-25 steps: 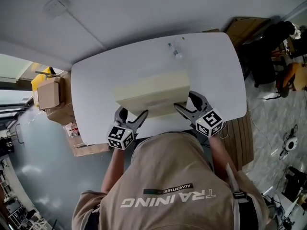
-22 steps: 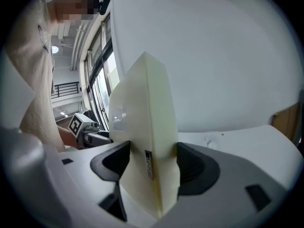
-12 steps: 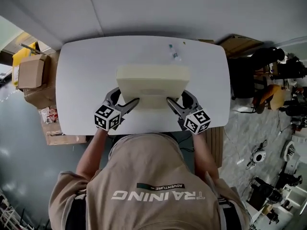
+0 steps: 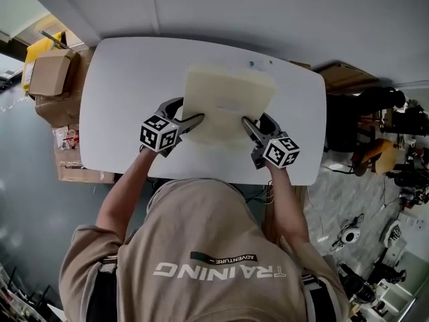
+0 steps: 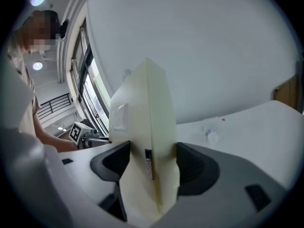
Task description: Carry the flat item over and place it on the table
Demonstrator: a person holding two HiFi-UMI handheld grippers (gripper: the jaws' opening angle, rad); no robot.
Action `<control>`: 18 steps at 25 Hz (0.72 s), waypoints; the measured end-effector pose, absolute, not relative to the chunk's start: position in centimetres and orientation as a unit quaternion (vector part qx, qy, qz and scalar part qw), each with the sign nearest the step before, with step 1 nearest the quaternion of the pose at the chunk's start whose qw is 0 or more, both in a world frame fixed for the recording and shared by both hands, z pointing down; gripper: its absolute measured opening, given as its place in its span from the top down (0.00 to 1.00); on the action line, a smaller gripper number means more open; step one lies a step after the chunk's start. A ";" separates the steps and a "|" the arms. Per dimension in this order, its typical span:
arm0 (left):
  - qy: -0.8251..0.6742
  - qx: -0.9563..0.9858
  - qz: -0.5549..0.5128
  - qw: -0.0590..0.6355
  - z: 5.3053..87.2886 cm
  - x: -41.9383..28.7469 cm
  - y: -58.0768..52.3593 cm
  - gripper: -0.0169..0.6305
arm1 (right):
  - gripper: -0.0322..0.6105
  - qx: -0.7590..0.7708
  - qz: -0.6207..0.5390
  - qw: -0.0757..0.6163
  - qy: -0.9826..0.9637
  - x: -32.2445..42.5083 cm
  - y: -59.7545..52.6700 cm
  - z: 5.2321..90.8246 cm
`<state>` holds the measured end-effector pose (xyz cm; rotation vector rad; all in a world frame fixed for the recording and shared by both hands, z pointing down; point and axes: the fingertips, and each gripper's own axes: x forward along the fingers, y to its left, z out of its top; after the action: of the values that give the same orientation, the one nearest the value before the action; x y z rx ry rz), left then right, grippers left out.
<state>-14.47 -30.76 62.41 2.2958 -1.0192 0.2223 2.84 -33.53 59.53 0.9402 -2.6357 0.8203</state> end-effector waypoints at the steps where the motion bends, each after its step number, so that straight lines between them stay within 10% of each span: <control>1: -0.387 0.866 0.087 0.304 62.5 -14.5 -31.1 0.43 | 0.51 0.318 0.283 0.112 -0.898 2.9 -34.0 59.8; 18: -0.407 0.816 0.089 0.402 66.7 -15.5 -35.9 0.43 | 0.51 0.285 0.331 0.122 -0.891 1.5 -41.5 64.3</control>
<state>-15.48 -35.91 66.72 2.0621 -1.0278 0.2259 1.54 -41.48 64.26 0.8319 -2.6020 0.9658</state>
